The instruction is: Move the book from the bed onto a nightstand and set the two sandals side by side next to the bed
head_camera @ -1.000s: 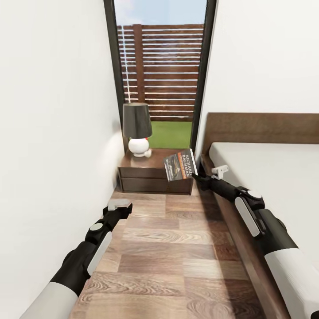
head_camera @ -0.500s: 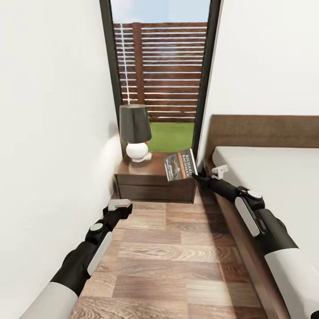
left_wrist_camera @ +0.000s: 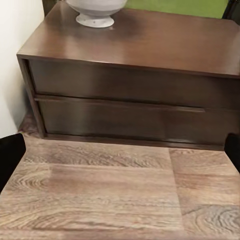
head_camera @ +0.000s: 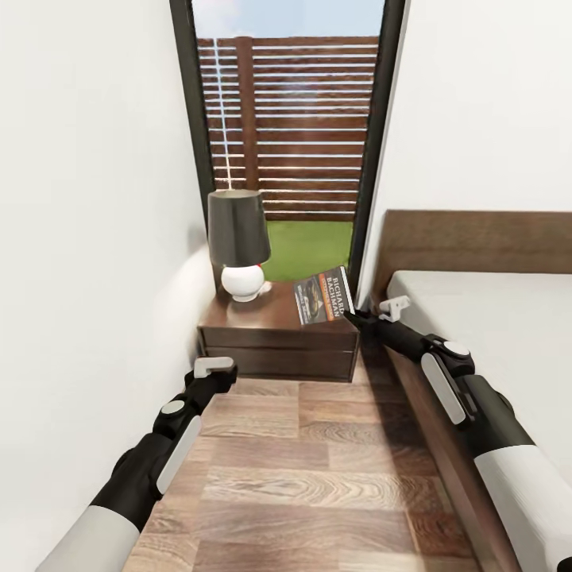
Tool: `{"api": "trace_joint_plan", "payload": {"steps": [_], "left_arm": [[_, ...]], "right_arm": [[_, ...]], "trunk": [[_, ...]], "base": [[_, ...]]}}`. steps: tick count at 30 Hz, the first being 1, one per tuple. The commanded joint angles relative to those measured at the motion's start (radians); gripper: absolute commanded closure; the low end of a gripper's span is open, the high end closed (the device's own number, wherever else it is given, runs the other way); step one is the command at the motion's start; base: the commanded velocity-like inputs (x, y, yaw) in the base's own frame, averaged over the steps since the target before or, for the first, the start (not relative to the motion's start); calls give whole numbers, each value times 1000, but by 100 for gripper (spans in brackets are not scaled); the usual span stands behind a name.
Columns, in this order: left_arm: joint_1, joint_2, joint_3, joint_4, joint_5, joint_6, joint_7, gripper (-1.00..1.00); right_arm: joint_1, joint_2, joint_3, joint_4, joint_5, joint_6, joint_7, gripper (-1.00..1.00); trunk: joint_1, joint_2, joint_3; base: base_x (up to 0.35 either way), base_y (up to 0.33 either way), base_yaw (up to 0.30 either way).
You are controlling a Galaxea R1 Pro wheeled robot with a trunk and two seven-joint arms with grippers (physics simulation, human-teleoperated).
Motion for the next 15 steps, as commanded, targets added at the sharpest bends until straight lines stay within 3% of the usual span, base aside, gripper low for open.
{"api": "trace_joint_plan", "payload": {"steps": [1, 15], "left_arm": [[-1, 1, -4, -2, 10, 3, 10, -100], [-1, 1, -4, -1, 10, 2, 10, -100]], "right_arm": [[-1, -1, 1, -1, -14, 9, -2, 100], [-1, -1, 1, 1, -14, 13, -1, 100]], "trunk": [[0, 0, -1], [0, 0, -1]], "base": [[330, 0, 0], [330, 0, 0]]}}
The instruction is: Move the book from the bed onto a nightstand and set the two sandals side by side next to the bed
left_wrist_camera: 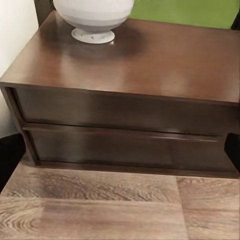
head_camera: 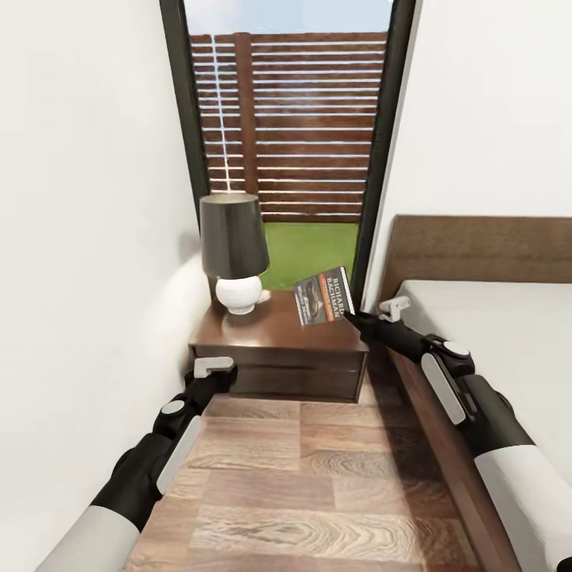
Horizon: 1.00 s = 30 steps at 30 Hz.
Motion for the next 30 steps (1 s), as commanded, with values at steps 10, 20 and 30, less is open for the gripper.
{"api": "trace_joint_plan", "payload": {"steps": [10, 20, 30], "left_arm": [[-1, 1, -6, -2, 11, 3, 11, -100], [-1, 2, -7, -2, 11, 2, 11, -100], [-1, 2, -7, -13, 11, -1, 10, -100]], "right_arm": [[-1, -1, -2, -1, -16, 19, -2, 100], [-1, -1, -6, 1, -20, 133, -4, 100], [-3, -3, -11, 104, -200, 206, -2, 100]], "trunk": [[0, 0, -1], [0, 0, -1], [0, 0, -1]], "base": [[330, 0, 0], [328, 0, 0], [145, 0, 0]]}}
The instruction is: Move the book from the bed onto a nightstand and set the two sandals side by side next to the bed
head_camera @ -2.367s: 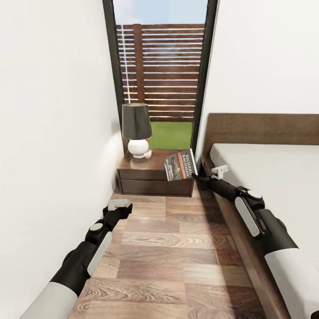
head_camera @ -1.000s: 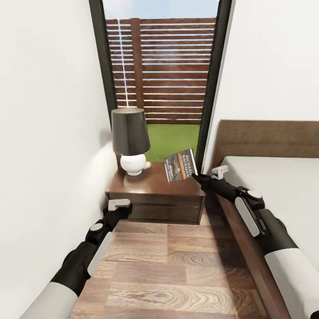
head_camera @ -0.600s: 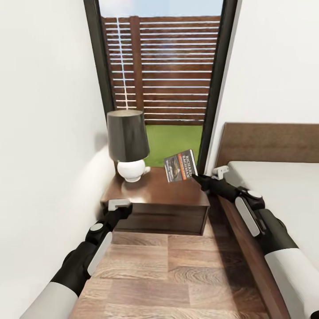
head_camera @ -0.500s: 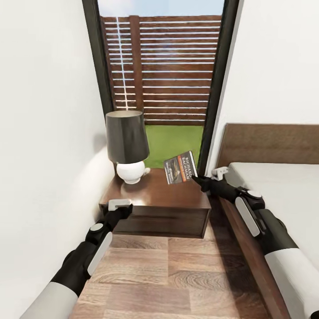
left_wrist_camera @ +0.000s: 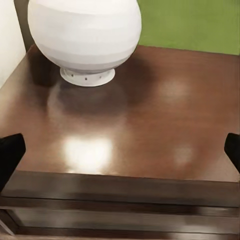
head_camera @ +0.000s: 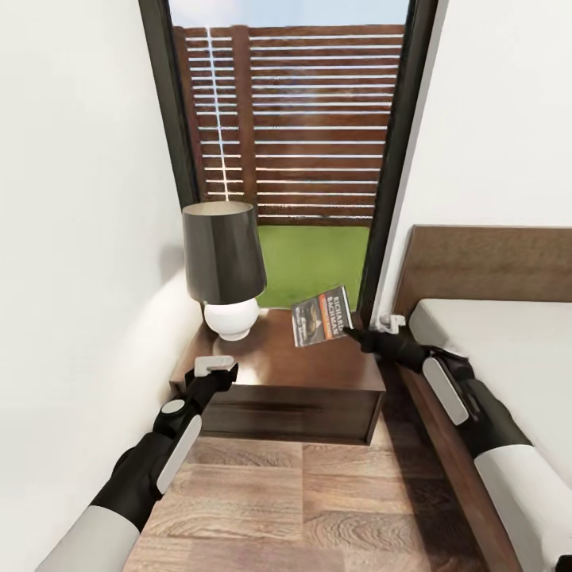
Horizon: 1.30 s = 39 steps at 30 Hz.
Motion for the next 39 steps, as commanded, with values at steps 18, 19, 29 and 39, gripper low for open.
{"api": "trace_joint_plan", "payload": {"steps": [18, 19, 29, 39], "left_arm": [[-1, -7, -1, -117, 16, 4, 7, -100], [-1, -7, -2, -128, 16, 4, 7, -100], [-1, -9, -2, -158, 15, 15, 11, -100], [-1, -4, -6, -150, 14, 11, 9, -100]], "right_arm": [[-60, -3, -2, 329, -281, 158, 71, 100], [-65, -3, -3, 342, -299, 165, 71, 100], [-73, -2, -9, 371, -373, 203, 64, 100], [-73, 1, -122, 506, -375, 278, 32, 100]], "trunk": [[0, 0, -1], [0, 0, -1], [0, 0, -1], [0, 0, -1]], "base": [[4, 0, 0], [0, 0, 0], [5, 0, 0], [169, 0, 0]]}}
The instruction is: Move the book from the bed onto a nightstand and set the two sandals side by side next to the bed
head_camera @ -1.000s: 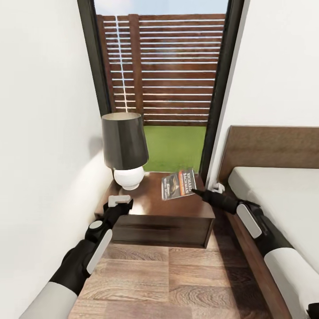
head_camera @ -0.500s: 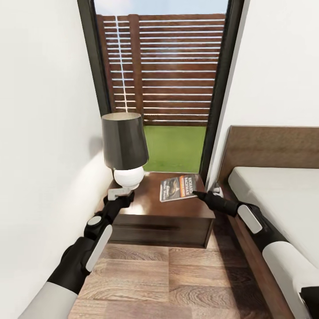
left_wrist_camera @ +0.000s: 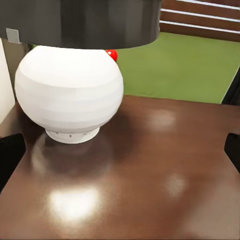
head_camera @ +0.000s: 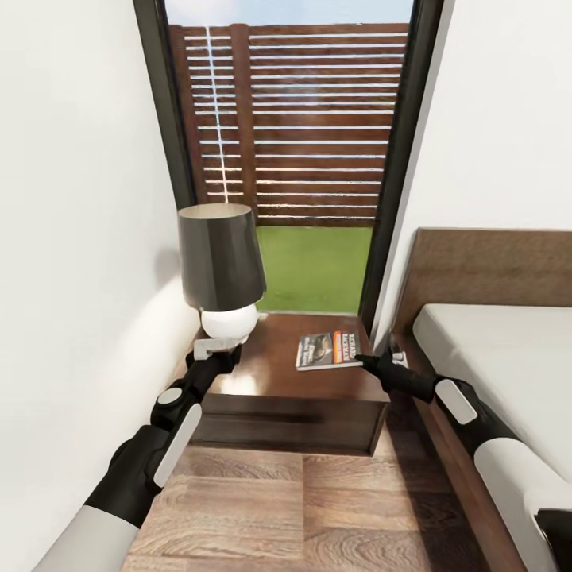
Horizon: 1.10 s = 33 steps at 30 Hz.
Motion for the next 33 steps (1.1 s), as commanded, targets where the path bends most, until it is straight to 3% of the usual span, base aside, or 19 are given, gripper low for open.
{"api": "trace_joint_plan", "payload": {"steps": [1, 10, 20, 29, 33], "left_arm": [[-1, 2, -4, -1, 11, 3, 10, -100], [0, 4, -4, -1, 11, -3, 8, -100], [1, 5, -4, 0, 10, -3, 6, -100], [1, 6, -4, 2, 10, -1, 6, -100], [2, 4, -5, 0, 10, 10, 4, -100]], "right_arm": [[-1, -1, -2, 6, -14, 8, -9, 100], [-1, 0, -34, 58, -15, 34, -34, 100], [-1, 0, -40, 70, -15, 41, -35, 100], [-1, 0, -57, 68, -17, 41, -34, 100], [-1, 0, -58, 66, -18, 41, -33, 100]], "trunk": [[0, 0, -1], [0, 0, -1], [0, 0, -1], [0, 0, -1], [2, -1, -16]], "base": [[113, 0, 0], [47, 0, 0], [222, 0, 0], [27, 0, 0], [1, 0, 0]]}}
